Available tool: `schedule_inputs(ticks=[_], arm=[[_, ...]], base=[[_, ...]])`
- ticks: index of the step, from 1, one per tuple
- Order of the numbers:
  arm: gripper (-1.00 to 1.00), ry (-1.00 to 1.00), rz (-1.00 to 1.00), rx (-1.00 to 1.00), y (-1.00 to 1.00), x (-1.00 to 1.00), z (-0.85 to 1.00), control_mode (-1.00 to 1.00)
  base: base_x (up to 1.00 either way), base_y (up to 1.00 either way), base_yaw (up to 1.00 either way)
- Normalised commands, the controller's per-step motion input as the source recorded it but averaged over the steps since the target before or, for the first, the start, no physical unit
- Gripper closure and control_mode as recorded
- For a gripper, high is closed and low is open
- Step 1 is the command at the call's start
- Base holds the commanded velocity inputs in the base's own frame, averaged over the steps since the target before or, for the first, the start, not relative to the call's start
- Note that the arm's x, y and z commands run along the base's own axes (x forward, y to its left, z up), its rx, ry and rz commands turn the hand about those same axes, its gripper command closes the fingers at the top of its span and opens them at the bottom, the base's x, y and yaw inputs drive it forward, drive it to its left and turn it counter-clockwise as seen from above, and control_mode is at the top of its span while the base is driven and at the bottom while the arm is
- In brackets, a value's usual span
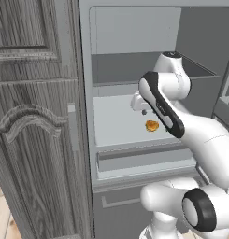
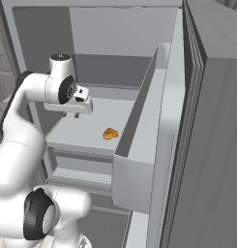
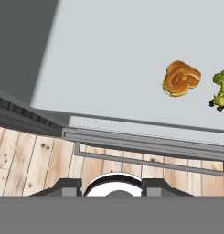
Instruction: Place the mayonnaise and ketchup from the counter to the top shelf of the fridge. If the existing items in the fridge are on the top shelf, move them to other shelves.
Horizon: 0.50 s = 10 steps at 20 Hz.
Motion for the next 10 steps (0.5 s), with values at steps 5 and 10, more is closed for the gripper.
schedule_inputs(ticks=[5,10], arm=[[-1.00,0.00,0.04,0.00,-0.03,-0.41,0.00,-1.00],[-1.00,-0.04,0.08,0.00,-0.08,-0.75,0.00,-1.00]], base=[[0.00,0.00,0.00],[0.00,0.00,0.00]])
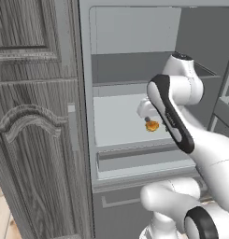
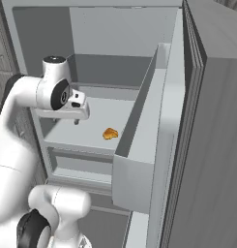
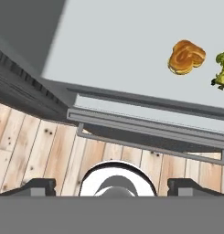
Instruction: Place the mayonnaise and ketchup from the counter to the top shelf of the fridge. If the existing items in the fridge are on the top shelf, move them to other shelves.
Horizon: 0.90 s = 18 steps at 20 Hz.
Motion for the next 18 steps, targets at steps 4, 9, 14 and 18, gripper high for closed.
schedule_inputs(ticks=[4,9,14,18], arm=[[-1.00,-0.08,0.08,0.00,-0.09,-0.77,0.00,-1.00],[-1.00,-0.14,0.09,0.00,-0.07,-0.84,0.00,-1.00],[-1.00,-0.12,0.06,0.00,0.00,-0.75,0.00,-1.00],[-1.00,-0.05,0.02,0.00,0.02,-0.45,0.00,-1.00]], base=[[0.00,0.00,0.00],[0.00,0.00,0.00],[0.00,0.00,0.00],[0.00,0.00,0.00]])
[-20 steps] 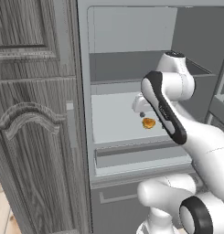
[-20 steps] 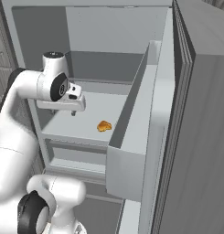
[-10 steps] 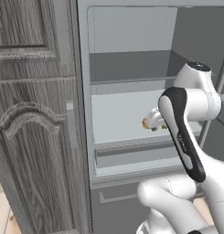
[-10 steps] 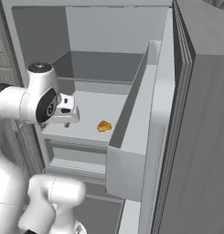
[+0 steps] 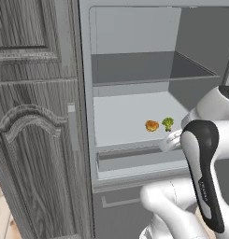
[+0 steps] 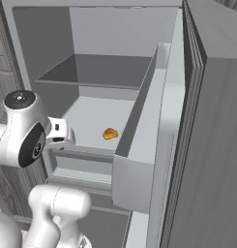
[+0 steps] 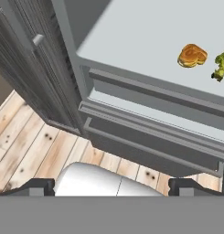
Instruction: Place the mayonnaise and ketchup from the counter to the top shelf of the fridge. If the existing items in the fridge are on the top shelf, move them to other shelves.
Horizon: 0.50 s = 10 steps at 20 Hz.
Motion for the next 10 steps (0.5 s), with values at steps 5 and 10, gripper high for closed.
schedule_inputs(ticks=[5,10], arm=[[-1.00,0.00,0.00,0.00,0.05,-0.02,0.00,-1.00],[-1.00,0.00,0.00,0.00,0.00,0.00,0.00,1.00]], base=[[0.00,0.00,0.00],[-0.12,0.00,0.00]])
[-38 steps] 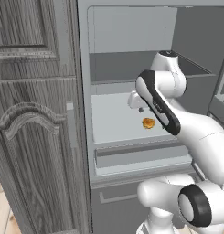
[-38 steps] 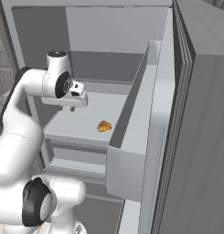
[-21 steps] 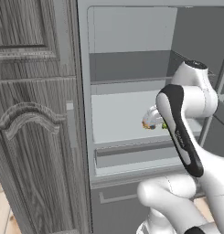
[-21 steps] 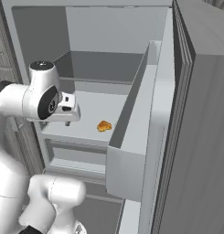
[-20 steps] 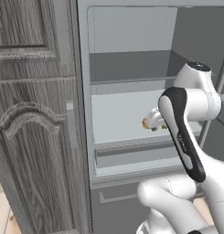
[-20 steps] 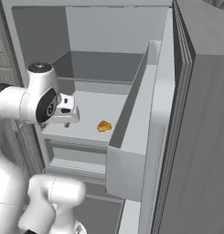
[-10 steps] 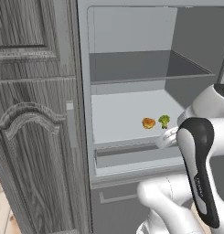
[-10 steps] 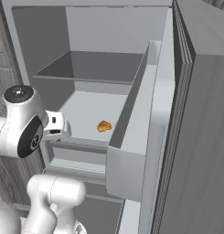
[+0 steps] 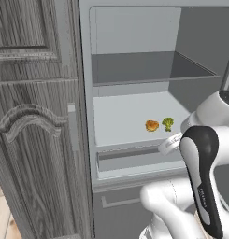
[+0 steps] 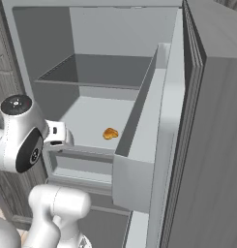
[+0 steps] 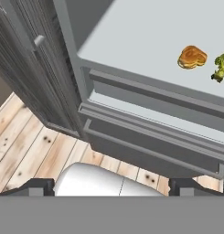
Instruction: Place the mayonnaise and ketchup from the counter to the top shelf of the fridge. If the existing items in the fridge are on the top shelf, move them to other shelves.
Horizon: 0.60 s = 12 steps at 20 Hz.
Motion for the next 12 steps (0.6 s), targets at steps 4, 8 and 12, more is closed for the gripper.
schedule_inputs(ticks=[4,8,12], arm=[[-1.00,0.00,0.00,0.00,0.00,0.00,0.00,1.00],[-1.00,0.00,0.00,0.00,0.00,0.00,0.00,1.00],[-1.00,0.00,0.00,0.00,0.00,0.00,0.00,1.00]], base=[[-0.34,0.00,0.03],[-0.53,0.00,0.05],[-0.66,0.00,0.06]])
